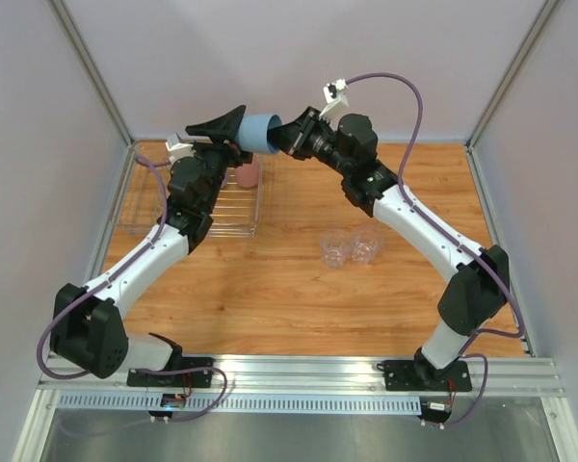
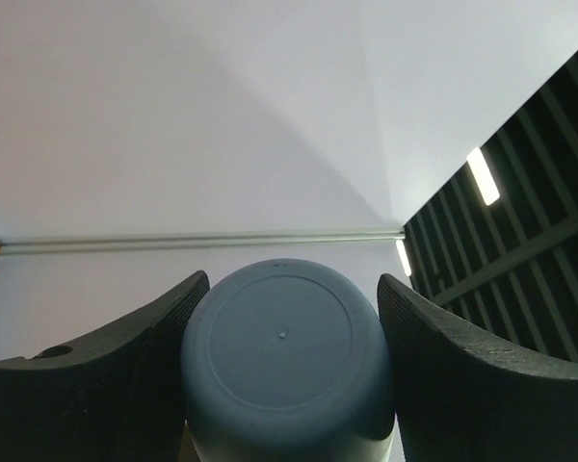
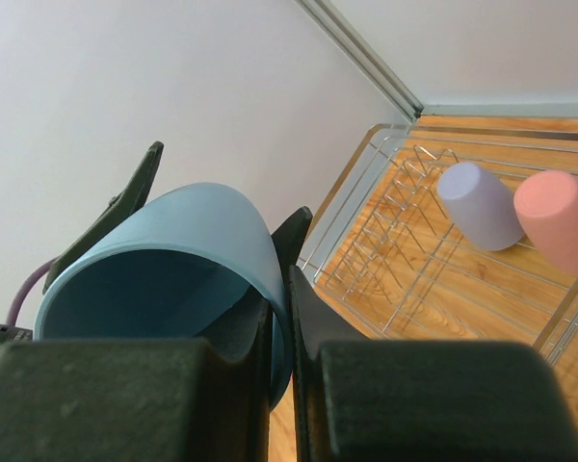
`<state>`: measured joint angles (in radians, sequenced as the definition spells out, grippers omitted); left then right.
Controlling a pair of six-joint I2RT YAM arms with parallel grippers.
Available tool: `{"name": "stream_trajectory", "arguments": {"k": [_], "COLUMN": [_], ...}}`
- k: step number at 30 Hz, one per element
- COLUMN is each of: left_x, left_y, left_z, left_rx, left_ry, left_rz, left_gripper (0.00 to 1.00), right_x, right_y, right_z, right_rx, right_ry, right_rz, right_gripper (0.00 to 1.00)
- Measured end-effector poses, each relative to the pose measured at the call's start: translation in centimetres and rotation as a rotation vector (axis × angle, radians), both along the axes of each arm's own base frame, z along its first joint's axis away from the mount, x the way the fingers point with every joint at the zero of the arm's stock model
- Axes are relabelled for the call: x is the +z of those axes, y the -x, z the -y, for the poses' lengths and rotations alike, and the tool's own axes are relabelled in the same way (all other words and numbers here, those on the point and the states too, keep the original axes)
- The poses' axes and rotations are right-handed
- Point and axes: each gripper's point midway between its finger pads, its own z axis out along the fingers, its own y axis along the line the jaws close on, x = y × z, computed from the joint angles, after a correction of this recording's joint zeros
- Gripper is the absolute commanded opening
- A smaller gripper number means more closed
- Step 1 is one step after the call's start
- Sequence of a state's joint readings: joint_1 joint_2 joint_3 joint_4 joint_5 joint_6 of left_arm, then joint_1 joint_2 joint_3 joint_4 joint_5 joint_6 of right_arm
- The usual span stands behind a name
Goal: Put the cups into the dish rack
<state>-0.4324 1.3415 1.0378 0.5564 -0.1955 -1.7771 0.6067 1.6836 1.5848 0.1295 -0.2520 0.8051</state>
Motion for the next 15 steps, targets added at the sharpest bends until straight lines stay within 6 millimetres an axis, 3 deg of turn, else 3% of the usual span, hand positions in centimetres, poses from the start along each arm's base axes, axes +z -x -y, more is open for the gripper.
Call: {"name": "stream_trajectory", "arguments": {"k": [1, 3, 4, 5, 6, 10, 15], "left_x": [-0.2, -0.3, -0.3, -0.3, -0.3, -0.4, -0.2], "left_y": [-0.2, -0.4, -0.4, -0.4, -0.4, -0.8, -1.1], "left_z": [0.0, 0.0, 0.0, 0.0, 0.0, -0.7, -2.5], "left_rx": [0.004, 0.008, 0.009, 0.01, 0.014, 0.069, 0.15], "left_ry": [0.001, -0.002, -0.004, -0.005, -0.008, -0.047, -0.146], "left_rz": [-0.004, -0.003, -0.004, -0.003, -0.001, 0.008, 0.031], "left_gripper": [0.6, 0.51, 0.47, 0.42, 0.4, 0.36, 0.36], "right_x": [-0.1, -0.2, -0.3, -0.3, -0.4, -1.7, -3.7], "right_y": [-0.1, -0.2, -0.2, -0.2, -0.2, -0.3, -0.6], "right_z": [0.1, 0.1, 0.1, 0.2, 0.2, 0.4, 2.0], "right_rx": [-0.004, -0.011, -0.014, -0.016, -0.016, -0.031, -0.092], "right_ry": [0.003, 0.006, 0.008, 0.008, 0.008, 0.063, 0.174], "right_rz": [-0.002, -0.007, -0.009, -0.01, -0.013, -0.059, -0.133], "right_gripper": [0.0, 0.02, 0.09, 0.2, 0.23, 0.7, 0.77]}}
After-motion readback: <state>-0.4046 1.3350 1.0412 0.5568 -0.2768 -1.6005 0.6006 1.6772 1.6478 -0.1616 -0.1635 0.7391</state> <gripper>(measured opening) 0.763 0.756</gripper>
